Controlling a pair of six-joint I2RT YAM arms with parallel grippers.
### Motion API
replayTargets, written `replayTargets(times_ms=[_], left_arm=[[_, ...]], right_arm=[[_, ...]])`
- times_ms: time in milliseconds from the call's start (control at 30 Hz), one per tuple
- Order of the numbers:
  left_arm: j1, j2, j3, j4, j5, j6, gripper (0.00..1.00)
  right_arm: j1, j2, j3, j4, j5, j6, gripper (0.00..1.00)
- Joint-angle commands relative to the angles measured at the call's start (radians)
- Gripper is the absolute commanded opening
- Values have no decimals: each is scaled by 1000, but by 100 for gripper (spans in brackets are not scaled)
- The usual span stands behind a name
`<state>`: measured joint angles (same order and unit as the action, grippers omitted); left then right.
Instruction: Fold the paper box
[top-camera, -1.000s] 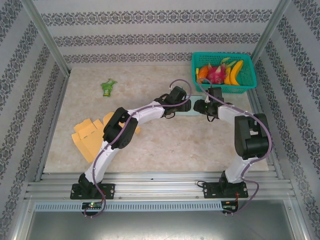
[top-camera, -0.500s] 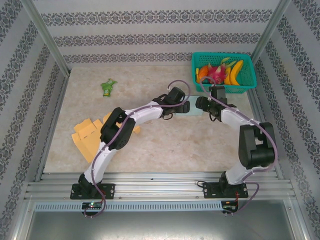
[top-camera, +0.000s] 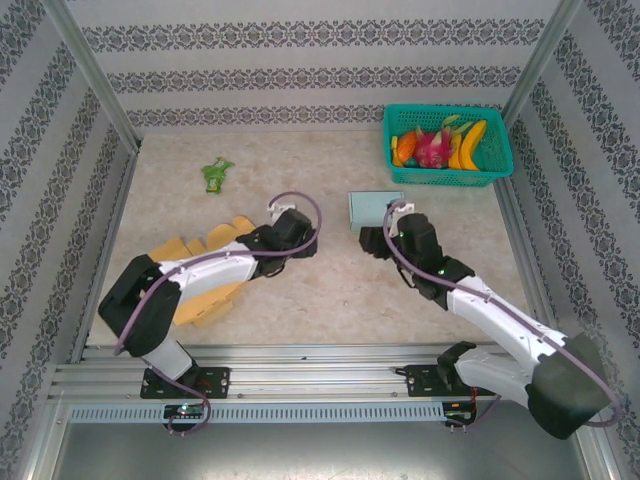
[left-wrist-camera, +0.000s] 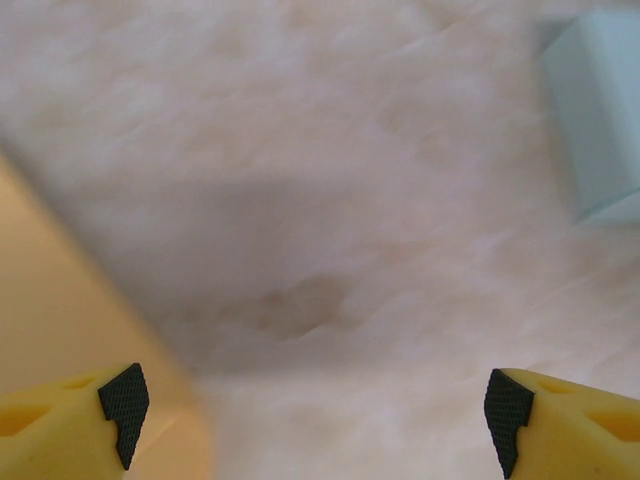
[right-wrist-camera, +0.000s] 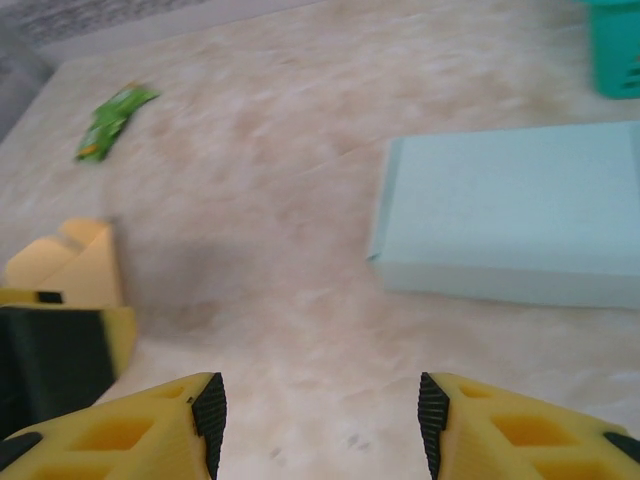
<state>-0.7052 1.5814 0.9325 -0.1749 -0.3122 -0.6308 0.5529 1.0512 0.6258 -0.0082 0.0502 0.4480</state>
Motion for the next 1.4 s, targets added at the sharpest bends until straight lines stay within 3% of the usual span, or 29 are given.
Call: replayTargets(times_ms=[0,133,300,500,700,1000,1167,1367], left_arm=[[9,-92,-106,-110,-117,52,90],[16,-227,-232,-199,-193,55,91],[21,-342,-322,-196,-139,66,87],[21,-232,-284,-195,-84,81,83],[19,-116,-256,-161,-108,82,76],[12,-77,-214,-114,-104,151,36],[-8,-18,-151,-129,-114,188,0],[-124,40,-43,-61,-78,360,0]], right_arm=[[96,-28,-29,-16,84,-12,55],[197,-22,-35,-23,106,-29,55],[248,23,-16,-9,124,-29,55],[282,44,2,2,122,-23,55],[287,23,-3,-2,123,-19,55],[291,-41,-37,-7,141,-20,55],[291,-132,-60,-38,146,-17,55],[292,-359,-105,-140,257,12,54]])
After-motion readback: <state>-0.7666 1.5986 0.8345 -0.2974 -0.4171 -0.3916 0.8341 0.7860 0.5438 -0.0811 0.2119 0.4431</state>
